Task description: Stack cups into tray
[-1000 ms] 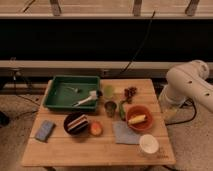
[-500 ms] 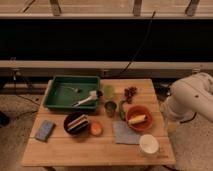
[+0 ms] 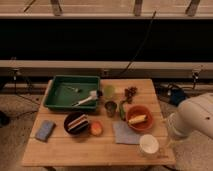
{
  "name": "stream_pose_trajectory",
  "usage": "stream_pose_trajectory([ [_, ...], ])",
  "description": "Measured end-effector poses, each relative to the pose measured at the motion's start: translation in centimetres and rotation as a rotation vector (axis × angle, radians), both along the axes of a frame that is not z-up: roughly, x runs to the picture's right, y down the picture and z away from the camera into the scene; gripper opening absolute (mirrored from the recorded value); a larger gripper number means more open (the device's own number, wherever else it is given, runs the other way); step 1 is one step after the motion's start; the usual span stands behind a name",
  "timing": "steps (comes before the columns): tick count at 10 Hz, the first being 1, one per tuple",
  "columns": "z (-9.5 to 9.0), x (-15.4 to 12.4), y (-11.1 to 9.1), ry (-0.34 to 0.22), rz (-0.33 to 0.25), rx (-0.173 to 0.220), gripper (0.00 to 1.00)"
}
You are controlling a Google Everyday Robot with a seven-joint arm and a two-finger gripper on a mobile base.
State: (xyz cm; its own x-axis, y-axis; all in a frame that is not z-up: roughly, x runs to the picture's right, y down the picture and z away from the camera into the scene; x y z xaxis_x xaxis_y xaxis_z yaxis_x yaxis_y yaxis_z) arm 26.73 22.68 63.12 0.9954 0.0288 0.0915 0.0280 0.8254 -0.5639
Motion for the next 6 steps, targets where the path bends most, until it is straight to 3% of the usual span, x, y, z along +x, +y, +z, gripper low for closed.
stream_pose_trajectory([
  [6, -0.2, -2.2, 3.9, -0.100, -0.037, -0.001, 0.65],
])
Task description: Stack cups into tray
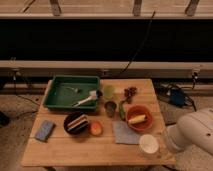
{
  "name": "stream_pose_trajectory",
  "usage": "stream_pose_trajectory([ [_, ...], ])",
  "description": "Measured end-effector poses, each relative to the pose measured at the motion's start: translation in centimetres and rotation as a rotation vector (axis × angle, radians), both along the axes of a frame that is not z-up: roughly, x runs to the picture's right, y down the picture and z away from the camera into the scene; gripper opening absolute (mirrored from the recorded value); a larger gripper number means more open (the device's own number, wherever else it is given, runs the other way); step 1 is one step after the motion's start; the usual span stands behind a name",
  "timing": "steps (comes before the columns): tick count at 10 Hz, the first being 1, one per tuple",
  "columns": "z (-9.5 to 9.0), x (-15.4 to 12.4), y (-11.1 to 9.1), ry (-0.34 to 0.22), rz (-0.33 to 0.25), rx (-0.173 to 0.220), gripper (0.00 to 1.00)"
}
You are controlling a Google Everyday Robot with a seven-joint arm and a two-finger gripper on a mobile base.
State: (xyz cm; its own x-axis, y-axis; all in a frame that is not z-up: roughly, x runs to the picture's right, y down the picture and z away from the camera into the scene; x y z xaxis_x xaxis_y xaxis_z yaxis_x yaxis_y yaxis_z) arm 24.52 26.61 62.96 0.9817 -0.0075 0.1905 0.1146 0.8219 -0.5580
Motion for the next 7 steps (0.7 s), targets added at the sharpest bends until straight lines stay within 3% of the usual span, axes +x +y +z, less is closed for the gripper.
stream_pose_trajectory([
  [7, 1.5, -1.7, 2.9, -0.076, -0.048, 0.000, 0.65],
])
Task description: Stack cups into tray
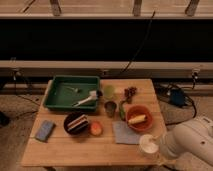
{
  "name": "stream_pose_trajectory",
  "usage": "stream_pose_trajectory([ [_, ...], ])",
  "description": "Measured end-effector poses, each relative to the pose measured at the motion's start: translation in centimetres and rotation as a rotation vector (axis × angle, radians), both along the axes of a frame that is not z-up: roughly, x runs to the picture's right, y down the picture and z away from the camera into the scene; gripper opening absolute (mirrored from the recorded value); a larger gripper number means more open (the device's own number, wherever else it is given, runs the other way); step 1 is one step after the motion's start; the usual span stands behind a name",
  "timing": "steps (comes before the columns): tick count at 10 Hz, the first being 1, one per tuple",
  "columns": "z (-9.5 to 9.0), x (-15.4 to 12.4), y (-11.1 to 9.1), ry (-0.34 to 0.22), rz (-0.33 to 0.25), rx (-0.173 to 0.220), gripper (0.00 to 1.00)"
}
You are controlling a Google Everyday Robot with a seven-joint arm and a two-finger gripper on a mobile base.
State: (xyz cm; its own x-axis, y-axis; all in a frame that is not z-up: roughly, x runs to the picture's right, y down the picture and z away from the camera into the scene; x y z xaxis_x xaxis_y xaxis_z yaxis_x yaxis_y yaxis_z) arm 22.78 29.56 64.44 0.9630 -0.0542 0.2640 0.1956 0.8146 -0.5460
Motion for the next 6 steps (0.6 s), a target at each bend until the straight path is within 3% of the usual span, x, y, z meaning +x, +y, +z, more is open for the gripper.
stream_pose_trajectory([
  [4, 1.7, -0.7, 1.3, -0.004, -0.015, -0.017, 0.64],
  [6, 2.7, -1.0, 1.9, 0.006, -0.030, -0.026, 0.46],
])
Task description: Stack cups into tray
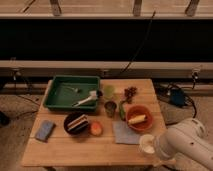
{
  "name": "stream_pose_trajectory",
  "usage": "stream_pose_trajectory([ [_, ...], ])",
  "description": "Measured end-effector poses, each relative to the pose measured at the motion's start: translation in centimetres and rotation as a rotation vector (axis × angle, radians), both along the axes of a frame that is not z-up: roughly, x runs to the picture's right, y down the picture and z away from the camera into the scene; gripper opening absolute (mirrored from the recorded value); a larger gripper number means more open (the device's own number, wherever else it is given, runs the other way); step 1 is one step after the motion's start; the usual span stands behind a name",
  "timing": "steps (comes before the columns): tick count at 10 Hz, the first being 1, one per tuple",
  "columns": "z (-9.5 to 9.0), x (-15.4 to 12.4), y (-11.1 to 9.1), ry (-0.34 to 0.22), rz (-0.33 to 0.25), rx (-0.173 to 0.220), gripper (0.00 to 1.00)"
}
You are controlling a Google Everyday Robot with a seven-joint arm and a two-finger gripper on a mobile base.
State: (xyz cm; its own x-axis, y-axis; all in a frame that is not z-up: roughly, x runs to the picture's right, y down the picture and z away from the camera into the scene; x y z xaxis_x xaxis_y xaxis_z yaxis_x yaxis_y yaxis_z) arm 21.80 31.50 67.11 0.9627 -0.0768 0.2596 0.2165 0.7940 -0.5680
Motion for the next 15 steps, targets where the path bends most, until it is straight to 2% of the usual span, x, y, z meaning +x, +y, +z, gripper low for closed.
stream_pose_trajectory([
  [4, 1.0, -0.2, 0.4, 0.032, -0.014, -0.006, 0.07],
  [5, 1.1, -0.1, 0.2, 0.043, -0.012, -0.004, 0.01],
  [7, 0.6, -0.2, -1.2, 0.053, 0.000, -0.003, 0.00],
  [9, -0.8, -0.3, -5.0, 0.054, 0.002, -0.004, 0.00],
  [10, -1.2, -0.7, -7.7, 0.047, 0.001, 0.005, 0.00],
  [11, -1.2, -0.9, -9.4, 0.043, -0.002, 0.010, 0.00],
  [12, -0.6, -1.2, -11.8, 0.037, -0.004, 0.023, 0.00],
  [15, 1.8, -1.9, -16.2, 0.023, -0.003, 0.053, 0.00],
])
